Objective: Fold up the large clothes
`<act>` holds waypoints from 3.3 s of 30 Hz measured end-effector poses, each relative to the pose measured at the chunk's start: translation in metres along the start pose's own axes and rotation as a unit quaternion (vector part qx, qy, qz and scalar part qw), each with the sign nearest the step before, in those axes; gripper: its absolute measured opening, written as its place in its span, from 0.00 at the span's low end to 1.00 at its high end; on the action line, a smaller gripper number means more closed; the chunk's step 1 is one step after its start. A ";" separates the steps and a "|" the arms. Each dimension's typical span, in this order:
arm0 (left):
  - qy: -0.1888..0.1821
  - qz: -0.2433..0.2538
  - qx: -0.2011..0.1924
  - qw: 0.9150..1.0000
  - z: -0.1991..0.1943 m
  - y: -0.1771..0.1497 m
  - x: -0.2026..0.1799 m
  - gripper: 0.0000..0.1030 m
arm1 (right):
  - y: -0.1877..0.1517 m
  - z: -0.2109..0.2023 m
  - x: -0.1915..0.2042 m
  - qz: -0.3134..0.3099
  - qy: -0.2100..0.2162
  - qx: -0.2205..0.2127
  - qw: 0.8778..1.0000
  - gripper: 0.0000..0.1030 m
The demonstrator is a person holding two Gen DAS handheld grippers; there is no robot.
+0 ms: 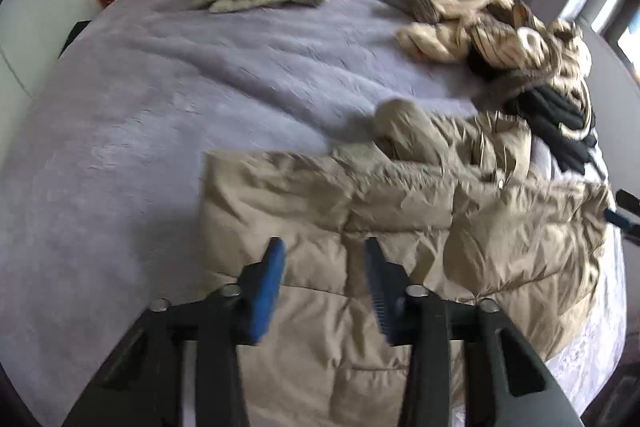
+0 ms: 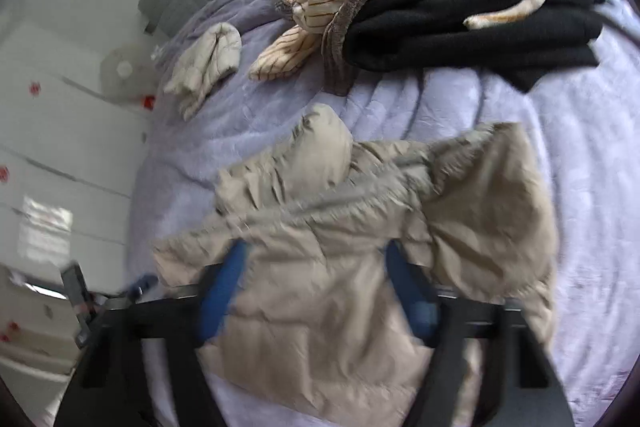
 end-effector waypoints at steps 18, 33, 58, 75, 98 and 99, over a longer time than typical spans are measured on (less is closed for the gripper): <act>0.098 -0.026 0.012 0.995 0.128 0.010 0.030 0.41 | 0.028 0.095 -0.124 0.045 -0.152 -0.001 0.987 0.00; 0.112 -0.063 0.006 0.992 0.101 0.032 0.050 0.41 | 0.037 0.042 -0.117 0.084 -0.163 -0.041 0.982 0.12; 0.028 -0.027 -0.010 0.999 -0.028 -0.058 -0.002 1.00 | -0.078 -0.043 -0.041 0.071 -0.099 -0.032 0.992 0.81; -0.005 -0.063 0.060 0.996 -0.035 -0.120 0.018 1.00 | -0.158 -0.039 -0.007 0.123 -0.040 0.004 0.992 1.00; -0.049 -0.111 0.084 0.989 -0.002 -0.164 0.051 1.00 | -0.231 0.073 0.038 0.223 0.093 0.082 0.967 1.00; -0.058 -0.117 0.083 0.988 0.000 -0.163 0.052 1.00 | -0.229 0.079 0.041 0.225 0.098 0.075 0.966 1.00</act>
Point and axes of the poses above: each gripper's, at about its wrist camera, not at the fingertips, and z roughly the way its jaws point, x to its left, y to its top, the point moved 3 cm from there along z, roughly the way its jaws point, and after that the axes turned 6 degrees about -x, right-handed, at the moved point
